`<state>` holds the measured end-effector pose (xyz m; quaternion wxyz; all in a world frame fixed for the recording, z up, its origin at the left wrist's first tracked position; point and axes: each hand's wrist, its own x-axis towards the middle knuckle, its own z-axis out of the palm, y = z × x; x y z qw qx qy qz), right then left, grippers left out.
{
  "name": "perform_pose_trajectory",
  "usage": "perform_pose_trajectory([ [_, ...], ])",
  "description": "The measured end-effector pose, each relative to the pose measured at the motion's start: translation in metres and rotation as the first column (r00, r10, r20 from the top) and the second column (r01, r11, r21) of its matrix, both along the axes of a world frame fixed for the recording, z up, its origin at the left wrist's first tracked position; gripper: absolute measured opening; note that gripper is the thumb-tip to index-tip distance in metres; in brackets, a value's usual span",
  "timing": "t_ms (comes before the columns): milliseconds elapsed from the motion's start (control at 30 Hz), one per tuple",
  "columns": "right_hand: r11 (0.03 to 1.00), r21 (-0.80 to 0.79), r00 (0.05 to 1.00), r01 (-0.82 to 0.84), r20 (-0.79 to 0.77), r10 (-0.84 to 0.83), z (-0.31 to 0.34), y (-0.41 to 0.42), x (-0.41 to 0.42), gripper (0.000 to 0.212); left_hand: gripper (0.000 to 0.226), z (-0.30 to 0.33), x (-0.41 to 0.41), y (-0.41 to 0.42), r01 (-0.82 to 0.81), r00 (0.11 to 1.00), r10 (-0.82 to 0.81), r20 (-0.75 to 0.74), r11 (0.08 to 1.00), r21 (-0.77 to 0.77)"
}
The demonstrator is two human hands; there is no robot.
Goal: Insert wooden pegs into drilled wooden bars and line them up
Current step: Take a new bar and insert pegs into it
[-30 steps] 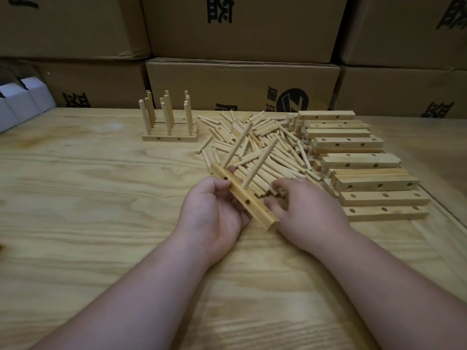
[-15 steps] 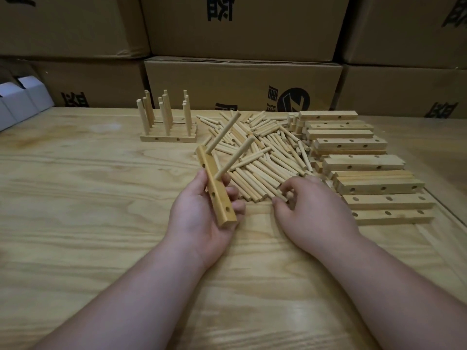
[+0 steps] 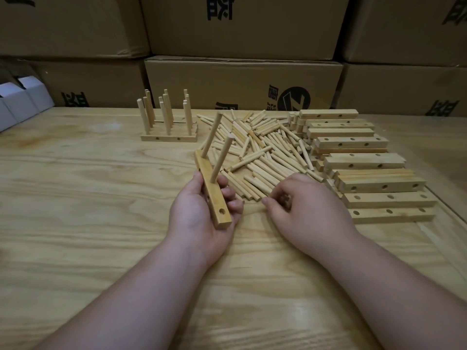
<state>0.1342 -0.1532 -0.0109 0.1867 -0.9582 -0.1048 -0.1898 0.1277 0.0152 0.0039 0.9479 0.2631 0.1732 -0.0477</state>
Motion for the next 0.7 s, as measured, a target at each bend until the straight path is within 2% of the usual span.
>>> perform_pose_trajectory([
  [167, 0.996, -0.057, 0.995, 0.071, -0.072, -0.075, -0.001, 0.001, 0.000, 0.047, 0.032, -0.001, 0.001, 0.002, 0.008, 1.000, -0.008, 0.007, 1.000, 0.010],
  [467, 0.975, -0.136, 0.974, 0.177, -0.119, -0.194, 0.007, 0.003, -0.004, 0.036, 0.026, -0.002, 0.000, 0.001, 0.018, 0.999, -0.020, 0.027, 0.999, 0.049],
  [567, 0.972, -0.139, 0.972, 0.189, -0.111, -0.205, 0.009, 0.003, -0.006, 0.025, 0.026, -0.003, 0.001, 0.001, 0.020, 0.999, -0.022, 0.036, 0.999, 0.050],
  [700, 0.975, -0.121, 0.975, 0.185, -0.102, -0.198, 0.010, 0.004, -0.006, 0.021, 0.027, -0.003, 0.001, 0.001, 0.023, 0.999, -0.024, 0.038, 0.999, 0.048],
])
